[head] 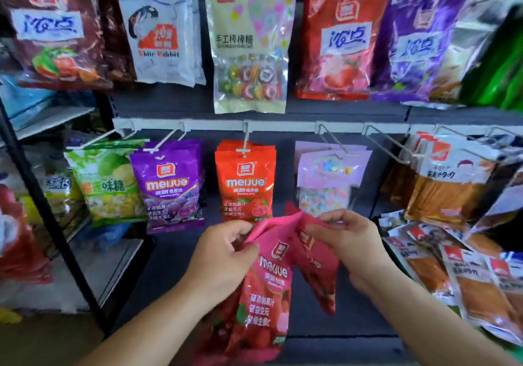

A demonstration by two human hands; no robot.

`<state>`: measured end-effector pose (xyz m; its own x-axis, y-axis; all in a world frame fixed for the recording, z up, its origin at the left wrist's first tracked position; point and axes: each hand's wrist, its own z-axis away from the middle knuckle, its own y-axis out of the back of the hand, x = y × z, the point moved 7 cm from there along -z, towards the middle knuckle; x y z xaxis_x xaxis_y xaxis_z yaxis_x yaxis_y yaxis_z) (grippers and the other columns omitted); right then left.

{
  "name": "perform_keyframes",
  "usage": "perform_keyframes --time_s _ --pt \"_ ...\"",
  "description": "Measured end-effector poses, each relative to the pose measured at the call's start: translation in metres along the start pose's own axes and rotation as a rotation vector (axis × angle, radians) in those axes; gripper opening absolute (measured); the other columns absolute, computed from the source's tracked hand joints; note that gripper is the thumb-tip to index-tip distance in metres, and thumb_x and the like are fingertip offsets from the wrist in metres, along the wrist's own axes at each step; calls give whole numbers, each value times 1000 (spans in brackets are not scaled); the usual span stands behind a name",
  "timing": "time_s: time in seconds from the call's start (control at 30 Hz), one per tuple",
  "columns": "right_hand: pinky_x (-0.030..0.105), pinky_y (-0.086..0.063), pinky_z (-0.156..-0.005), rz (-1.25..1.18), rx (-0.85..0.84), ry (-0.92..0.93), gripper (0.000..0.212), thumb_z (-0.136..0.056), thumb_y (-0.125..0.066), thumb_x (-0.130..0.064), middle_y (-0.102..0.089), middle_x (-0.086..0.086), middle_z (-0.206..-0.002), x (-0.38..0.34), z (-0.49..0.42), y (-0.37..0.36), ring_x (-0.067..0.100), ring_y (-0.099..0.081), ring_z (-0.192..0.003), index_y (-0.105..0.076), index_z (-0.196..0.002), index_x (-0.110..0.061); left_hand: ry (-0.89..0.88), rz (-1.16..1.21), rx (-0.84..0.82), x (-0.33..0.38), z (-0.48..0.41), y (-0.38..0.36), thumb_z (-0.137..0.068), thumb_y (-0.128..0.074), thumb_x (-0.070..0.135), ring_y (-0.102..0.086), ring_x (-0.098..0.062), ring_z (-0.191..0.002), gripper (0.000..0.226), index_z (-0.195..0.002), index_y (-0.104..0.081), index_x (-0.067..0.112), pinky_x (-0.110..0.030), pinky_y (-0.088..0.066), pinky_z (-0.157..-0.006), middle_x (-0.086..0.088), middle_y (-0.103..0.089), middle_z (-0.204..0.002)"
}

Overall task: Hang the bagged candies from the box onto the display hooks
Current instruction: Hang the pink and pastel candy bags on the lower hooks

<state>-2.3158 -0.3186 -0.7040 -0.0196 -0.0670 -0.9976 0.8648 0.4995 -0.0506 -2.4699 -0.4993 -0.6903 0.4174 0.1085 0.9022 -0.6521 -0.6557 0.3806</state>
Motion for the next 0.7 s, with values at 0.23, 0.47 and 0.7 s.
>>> perform_keyframes --time_s 0.23,0.47,0.7 --pt "31 -61 -59 164 89 198 13 -81 -82 1 -79 7 -75 -72 -32 77 21 -75 -66 -81 -80 -12 -92 0 -46 73 -31 -50 -90 -66 -1 -74 -13 -79 25 -91 -78 22 -42 -61 -79 2 -78 -84" --pt "31 -63 -58 150 230 200 6 -88 -77 -3 -79 13 -78 -95 -68 157 20 -74 -62 -79 -88 -9 -144 -13 -85 109 -68 -101 -88 -68 -3 -74 -9 -77 33 -86 -78 28 -40 -61 -75 8 -78 -81" --pt "41 -65 -65 160 245 85 6 -93 -72 -7 -79 12 -77 -93 -114 196 26 -75 -66 -76 -92 -11 -143 1 -118 120 -97 -139 -88 -68 0 -74 -20 -81 33 -92 -78 31 -49 -60 -80 3 -78 -83"
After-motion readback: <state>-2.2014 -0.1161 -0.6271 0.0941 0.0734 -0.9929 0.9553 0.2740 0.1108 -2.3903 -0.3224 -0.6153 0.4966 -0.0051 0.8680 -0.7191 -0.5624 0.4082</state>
